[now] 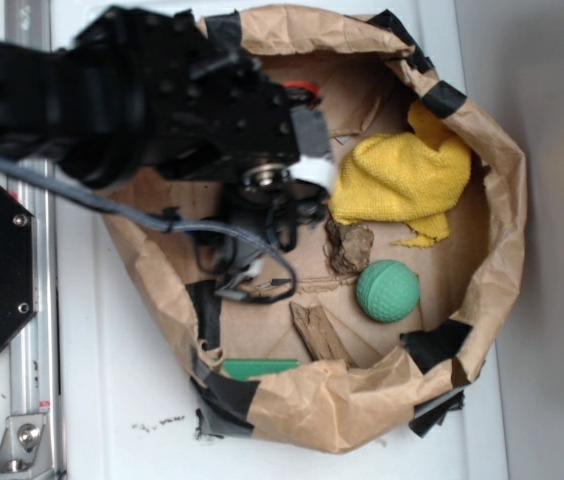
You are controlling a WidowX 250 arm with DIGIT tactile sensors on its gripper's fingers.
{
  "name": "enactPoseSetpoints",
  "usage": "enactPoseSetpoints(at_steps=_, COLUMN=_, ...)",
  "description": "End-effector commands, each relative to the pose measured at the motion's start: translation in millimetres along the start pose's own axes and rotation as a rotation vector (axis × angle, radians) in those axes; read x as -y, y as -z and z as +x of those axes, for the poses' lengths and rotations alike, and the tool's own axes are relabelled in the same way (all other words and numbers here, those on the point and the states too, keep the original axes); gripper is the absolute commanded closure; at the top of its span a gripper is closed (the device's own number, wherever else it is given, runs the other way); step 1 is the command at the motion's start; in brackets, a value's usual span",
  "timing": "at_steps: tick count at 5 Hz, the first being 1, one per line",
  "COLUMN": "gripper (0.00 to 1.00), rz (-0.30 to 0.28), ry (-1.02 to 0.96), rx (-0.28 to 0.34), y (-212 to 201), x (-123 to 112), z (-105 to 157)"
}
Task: Grab the black box.
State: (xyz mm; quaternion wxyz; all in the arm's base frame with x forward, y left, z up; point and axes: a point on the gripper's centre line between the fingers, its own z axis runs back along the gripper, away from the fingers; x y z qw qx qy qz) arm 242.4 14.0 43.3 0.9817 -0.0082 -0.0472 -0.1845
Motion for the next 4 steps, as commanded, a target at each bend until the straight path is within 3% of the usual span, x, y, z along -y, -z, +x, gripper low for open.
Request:
enactPoseSetpoints(at_steps=1, gripper=1.00, rz=0.066, ry=-0.198, rx=0.254, y=-111, x=-30, z=-16)
enactPoseSetpoints(at_steps=2, gripper=1.00, rz=0.044, ry=-0.263, rx=0.249, y=-159, x=-20, z=-3)
enactPoseSetpoints(at_steps=3, gripper=1.00, rz=0.033, ry=-0.287, rx=0.110, y=-161, x=-7, z=19)
enactPoseSetpoints(at_steps=4, gripper=1.00, rz=0.041, ry=-0.309, rx=0.069, y=-159, x=-1, z=26)
